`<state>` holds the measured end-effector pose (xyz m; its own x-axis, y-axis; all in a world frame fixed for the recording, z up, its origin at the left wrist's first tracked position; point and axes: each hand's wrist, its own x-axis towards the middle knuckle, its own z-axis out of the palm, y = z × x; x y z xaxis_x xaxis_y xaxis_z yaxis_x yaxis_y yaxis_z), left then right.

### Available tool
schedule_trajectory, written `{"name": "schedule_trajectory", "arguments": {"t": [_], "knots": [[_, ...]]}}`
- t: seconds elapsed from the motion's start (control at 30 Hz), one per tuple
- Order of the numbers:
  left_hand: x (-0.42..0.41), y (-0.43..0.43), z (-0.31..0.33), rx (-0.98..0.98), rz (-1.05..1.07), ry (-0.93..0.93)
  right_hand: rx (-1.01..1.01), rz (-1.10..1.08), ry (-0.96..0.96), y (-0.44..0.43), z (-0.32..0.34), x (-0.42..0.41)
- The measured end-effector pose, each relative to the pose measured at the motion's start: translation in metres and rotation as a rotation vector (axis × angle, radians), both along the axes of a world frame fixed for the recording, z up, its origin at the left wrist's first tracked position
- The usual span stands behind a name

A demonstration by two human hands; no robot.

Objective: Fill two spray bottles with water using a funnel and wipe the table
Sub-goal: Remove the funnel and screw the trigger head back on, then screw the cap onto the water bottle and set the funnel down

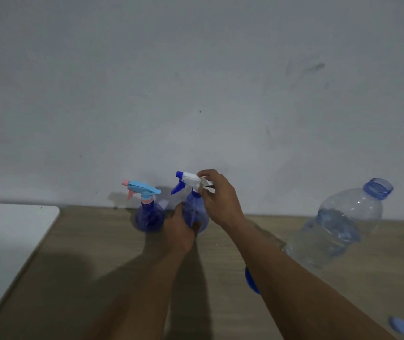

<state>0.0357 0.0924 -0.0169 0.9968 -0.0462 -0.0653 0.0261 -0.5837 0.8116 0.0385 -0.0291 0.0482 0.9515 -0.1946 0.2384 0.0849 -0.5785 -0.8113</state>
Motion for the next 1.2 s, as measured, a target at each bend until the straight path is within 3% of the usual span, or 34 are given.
{"name": "schedule_trajectory", "arguments": {"t": [0.17,0.53,0.7,0.8,0.9,1.2], "knots": [[-0.011,0.000,0.006,0.067,0.011,0.046,-0.094,-0.004,0.091,-0.004,0.006,-0.022],[-0.084,0.003,0.044,0.274,-0.168,-0.090,-0.271,-0.144,0.254,-0.041,0.021,-0.144],[-0.103,-0.049,0.069,0.130,-0.306,-0.165,-0.317,-0.204,0.321,-0.082,0.009,-0.213],[-0.118,-0.091,0.083,0.051,-0.421,-0.101,-0.340,-0.253,0.369,-0.113,-0.007,-0.250],[-0.130,-0.134,0.091,-0.026,-0.445,-0.032,-0.355,-0.301,0.455,-0.150,-0.025,-0.273],[-0.146,-0.202,0.089,-0.158,-0.394,-0.122,-0.373,-0.401,0.702,-0.264,-0.070,-0.318]]}}
